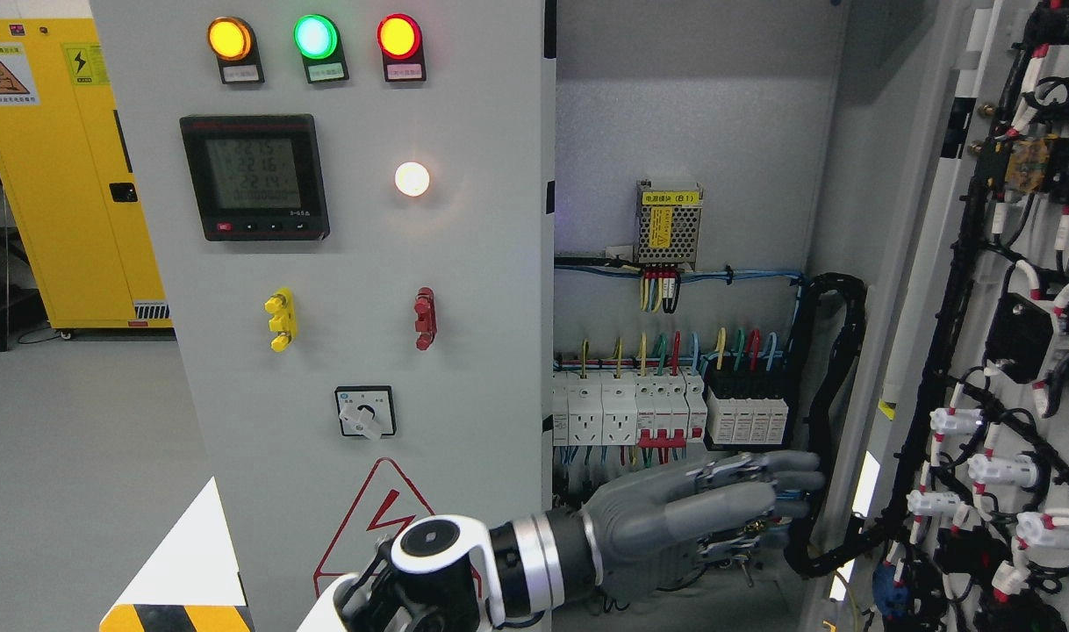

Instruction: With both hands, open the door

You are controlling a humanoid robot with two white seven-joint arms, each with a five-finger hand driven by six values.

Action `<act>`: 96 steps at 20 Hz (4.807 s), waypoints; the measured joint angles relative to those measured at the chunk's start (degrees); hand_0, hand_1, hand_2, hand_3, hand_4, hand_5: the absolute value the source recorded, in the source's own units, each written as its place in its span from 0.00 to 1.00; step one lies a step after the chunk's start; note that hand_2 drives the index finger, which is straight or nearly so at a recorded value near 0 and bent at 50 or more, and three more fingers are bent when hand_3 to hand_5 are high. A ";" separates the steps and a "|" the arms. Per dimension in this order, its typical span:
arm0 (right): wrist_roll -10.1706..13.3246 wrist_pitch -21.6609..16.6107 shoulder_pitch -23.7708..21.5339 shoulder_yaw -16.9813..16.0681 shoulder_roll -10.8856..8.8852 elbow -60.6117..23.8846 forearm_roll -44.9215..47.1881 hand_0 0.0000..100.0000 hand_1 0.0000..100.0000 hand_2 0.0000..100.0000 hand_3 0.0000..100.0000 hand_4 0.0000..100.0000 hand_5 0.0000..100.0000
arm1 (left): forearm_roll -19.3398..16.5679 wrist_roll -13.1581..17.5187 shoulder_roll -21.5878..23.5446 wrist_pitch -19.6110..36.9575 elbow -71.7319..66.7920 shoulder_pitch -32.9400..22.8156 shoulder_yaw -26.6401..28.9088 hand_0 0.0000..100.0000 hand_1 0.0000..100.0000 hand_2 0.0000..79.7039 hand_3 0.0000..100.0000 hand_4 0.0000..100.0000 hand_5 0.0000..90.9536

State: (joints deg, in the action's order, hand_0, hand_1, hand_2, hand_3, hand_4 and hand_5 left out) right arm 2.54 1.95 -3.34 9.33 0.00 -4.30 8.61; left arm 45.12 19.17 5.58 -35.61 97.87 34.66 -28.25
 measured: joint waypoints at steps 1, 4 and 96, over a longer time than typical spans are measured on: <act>0.00 0.00 0.00 0.00 0.00 0.00 0.00 0.00 0.50 0.04 0.00 0.00 0.00 | -0.61 -0.55 0.84 0.20 0.67 -3.37 0.36 0.12 0.56 0.00 0.00 0.00 0.00; 0.00 0.00 0.00 0.00 0.00 0.00 0.00 0.00 0.50 0.04 0.00 0.00 0.00 | -3.12 -1.83 3.92 2.39 2.52 -15.89 1.56 0.12 0.56 0.00 0.00 0.00 0.00; 0.28 6.10 27.70 4.81 5.95 -97.96 -4.27 0.00 0.50 0.04 0.00 0.00 0.00 | -26.58 -6.24 -4.50 40.75 -100.04 -34.66 11.67 0.12 0.56 0.00 0.00 0.00 0.00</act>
State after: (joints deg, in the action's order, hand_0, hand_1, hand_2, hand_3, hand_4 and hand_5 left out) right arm 2.82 8.05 24.36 14.14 5.95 -102.27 4.34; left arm 18.55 12.93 1.08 5.14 -2.16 0.00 -16.57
